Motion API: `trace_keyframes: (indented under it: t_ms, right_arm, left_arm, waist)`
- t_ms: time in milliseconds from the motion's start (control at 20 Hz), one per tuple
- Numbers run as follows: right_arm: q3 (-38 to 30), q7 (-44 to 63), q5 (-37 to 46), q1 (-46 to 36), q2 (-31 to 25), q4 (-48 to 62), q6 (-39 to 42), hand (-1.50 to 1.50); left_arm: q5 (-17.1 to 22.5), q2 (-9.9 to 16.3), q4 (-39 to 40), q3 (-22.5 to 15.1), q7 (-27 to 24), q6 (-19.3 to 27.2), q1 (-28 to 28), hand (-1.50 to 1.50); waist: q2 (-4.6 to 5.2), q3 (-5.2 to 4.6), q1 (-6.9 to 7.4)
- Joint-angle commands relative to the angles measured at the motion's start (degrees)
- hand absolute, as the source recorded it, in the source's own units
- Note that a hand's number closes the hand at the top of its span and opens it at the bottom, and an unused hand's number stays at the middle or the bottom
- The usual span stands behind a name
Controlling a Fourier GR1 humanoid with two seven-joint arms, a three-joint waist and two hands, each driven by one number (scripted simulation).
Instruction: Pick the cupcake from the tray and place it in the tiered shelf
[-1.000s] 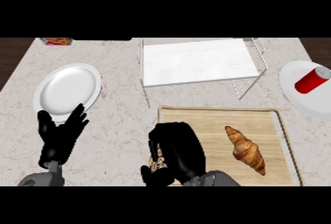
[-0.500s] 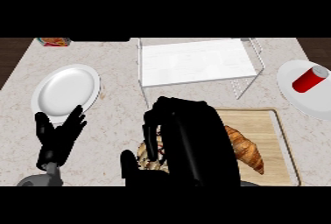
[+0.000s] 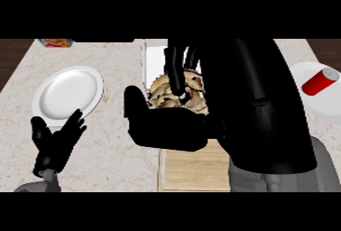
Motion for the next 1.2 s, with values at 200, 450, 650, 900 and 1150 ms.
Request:
trace_keyframes:
  t_ms: [200, 450, 650, 900, 1150]
  right_arm:
    - [-16.0, 1.7, -4.6, -14.5, -5.1, 12.8, 6.5, 1.5]
    - [-18.8, -8.0, -5.1, -17.6, -8.5, 25.6, 4.2, 1.5]
    - [-18.5, -11.2, -6.6, -18.0, -9.0, 30.0, 6.3, 1.5]
    - [-19.5, -21.7, -5.8, -18.2, -12.4, 39.2, 5.1, 1.5]
    - [-18.3, -26.5, -2.3, -16.2, -11.7, 43.9, 0.3, 1.5]
  left_arm:
    - [-2.1, -2.1, 1.0, -1.7, -0.4, 1.8, -1.2, 0.0]
    - [-2.0, -1.6, -0.1, -1.3, 0.8, 1.7, -1.5, 0.0]
    - [0.8, 0.7, -1.2, 0.8, 3.0, -1.0, -1.2, 0.0]
    - [-1.1, -0.5, 3.2, 0.2, -2.5, -1.0, -1.7, 0.0]
    - [-1.8, -1.7, 3.0, -0.3, -0.6, 0.5, -3.4, 0.0]
  waist:
    - [0.21, -0.02, -0.02]
    - [0.44, -0.02, 0.59]
    - [0.33, 0.0, 0.59]
    - [0.5, -0.02, 0.52]
    - [0.43, 0.0, 0.34]
